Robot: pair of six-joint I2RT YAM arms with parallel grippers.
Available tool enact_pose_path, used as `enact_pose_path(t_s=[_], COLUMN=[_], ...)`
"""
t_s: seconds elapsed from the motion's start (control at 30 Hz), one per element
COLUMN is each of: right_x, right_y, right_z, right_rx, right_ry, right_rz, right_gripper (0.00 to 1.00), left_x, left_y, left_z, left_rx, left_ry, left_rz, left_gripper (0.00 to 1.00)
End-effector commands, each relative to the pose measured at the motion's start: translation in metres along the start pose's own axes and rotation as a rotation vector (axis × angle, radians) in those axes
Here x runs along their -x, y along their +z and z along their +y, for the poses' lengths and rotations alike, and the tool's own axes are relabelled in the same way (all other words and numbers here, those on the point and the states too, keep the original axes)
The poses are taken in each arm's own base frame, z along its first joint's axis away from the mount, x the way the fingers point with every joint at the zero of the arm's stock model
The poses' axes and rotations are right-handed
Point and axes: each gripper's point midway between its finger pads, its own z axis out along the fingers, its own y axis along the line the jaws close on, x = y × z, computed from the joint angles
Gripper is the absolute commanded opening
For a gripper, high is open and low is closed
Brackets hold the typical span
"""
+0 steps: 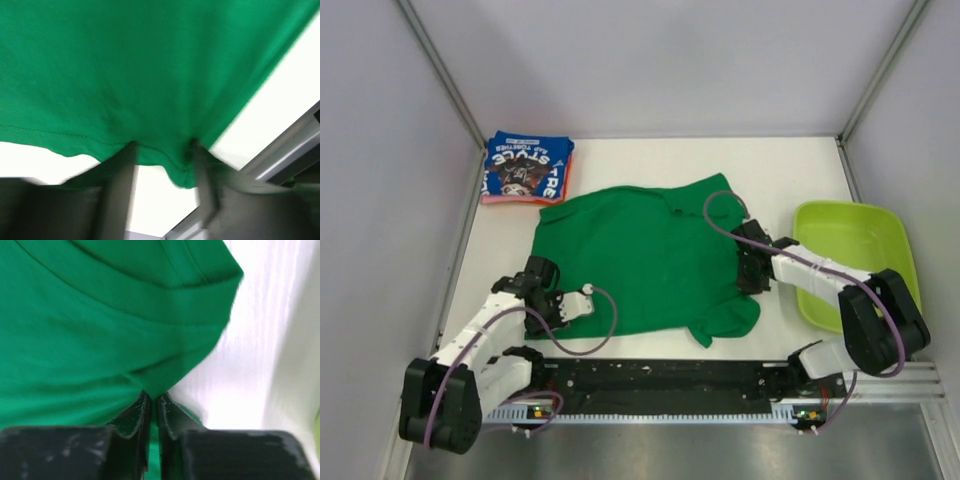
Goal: Fold and stack the t-shirts
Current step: Flatten out the tshirt
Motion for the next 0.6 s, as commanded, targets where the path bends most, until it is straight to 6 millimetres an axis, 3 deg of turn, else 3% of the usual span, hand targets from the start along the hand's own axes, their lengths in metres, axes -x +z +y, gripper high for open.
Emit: enact_pose_path(t_s=[0.0,0.07,0.2,0.23,0.3,0.33,0.4,0.57], right_x=[0.038,0.066,0.12,0.121,0.122,0.119,0.11,0.081], right_y=[0.018,0.013,0.007,0.007,0.003,0.0,-0.008,-0.043], right_z=[0.021,0.029,0.043,0.042,0.035,0.029,0.016,-0.003], right_rx=[0.024,0.018,0.002,-0.012,-0.051,-0.067,-0.101,-0.092], right_ry=[-0.014,-0.031,-0.035,-0.037,-0.045,-0.048,-0.053,-0.036], right_rz=[-0.087,-0.131,-0.187,-0.168,-0.164,-0.164,-0.168,-0.2], right_gripper=[0.0,0.0,0.02,0.12,0.54,0.65,0.74,0.75], left_x=[-0.001,0.006,0.017,0.018,0.021,0.021,0.023,0.032], left_y=[0.026,0.024,0.018,0.017,0.014,0.014,0.013,0.005], left_z=[0.038,0.056,0.087,0.092,0.097,0.097,0.093,0.082], left_rx=[0.174,0.238,0.33,0.344,0.355,0.353,0.331,0.284], left_ry=[-0.032,-0.071,-0.155,-0.178,-0.199,-0.21,-0.22,-0.244], left_rz=[0.021,0.003,-0.021,-0.019,-0.023,-0.025,-0.04,-0.093], left_gripper=[0.28,0.02,0.0,0.0,0.0,0.0,0.0,0.0])
